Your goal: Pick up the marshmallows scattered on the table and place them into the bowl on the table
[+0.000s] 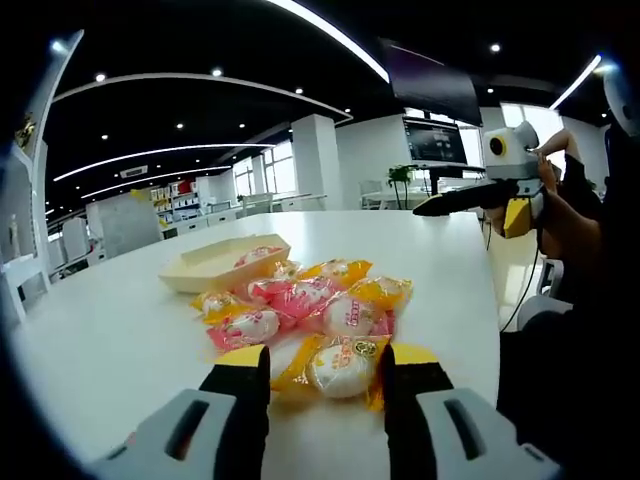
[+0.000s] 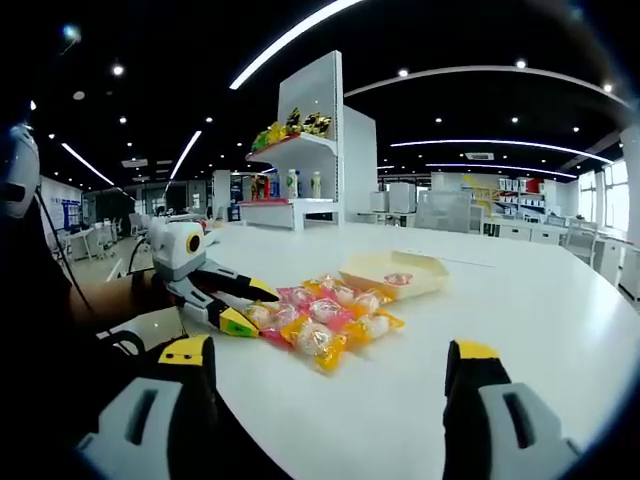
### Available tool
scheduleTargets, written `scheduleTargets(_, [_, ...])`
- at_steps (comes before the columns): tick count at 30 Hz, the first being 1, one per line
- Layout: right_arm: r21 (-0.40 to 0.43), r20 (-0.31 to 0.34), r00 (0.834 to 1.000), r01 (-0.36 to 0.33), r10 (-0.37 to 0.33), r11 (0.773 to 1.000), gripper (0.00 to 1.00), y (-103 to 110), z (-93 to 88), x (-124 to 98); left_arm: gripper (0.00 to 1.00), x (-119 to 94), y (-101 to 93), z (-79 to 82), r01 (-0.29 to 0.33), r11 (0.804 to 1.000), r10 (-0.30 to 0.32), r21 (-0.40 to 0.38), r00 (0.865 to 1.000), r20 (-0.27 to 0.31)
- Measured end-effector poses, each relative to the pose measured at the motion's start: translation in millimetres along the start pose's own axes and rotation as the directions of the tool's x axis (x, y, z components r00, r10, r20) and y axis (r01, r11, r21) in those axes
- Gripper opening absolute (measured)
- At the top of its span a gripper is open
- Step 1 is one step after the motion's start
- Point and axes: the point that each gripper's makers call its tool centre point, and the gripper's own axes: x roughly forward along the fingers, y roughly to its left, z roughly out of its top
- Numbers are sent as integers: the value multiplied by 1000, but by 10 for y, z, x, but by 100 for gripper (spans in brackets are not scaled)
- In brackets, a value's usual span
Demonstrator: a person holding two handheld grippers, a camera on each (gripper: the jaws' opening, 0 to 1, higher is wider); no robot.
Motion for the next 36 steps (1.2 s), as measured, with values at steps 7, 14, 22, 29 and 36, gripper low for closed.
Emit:
scheduleTargets(7, [-1, -1, 1000, 5, -5, 1000, 91, -53, -11, -9, 40, -9, -29, 2, 12, 1000, -12, -16, 1000, -2])
scheduleTargets(14, [-5, -2, 1000, 7, -7, 1000, 91, -55, -19, -5, 28, -17, -32, -7, 8, 1000, -8, -11, 1000, -6])
scheduleTargets(22, [-13, -9, 1000, 11, -11, 1000, 90, -80, -44, 0, 27, -22, -44, 0, 17, 1000, -17, -20, 1000, -2])
scheduleTargets(29, [-20, -14, 1000, 11, -11, 1000, 89, -86, -57, 9, 22, -75, -9, 62, 12, 999, -10, -51, 1000, 29])
scheduleTargets(36, [-23, -16, 1000, 10, -10, 1000, 89, -80, -59, 15, 22, -89, 9, 94, 7, 996, -3, -90, 999, 45])
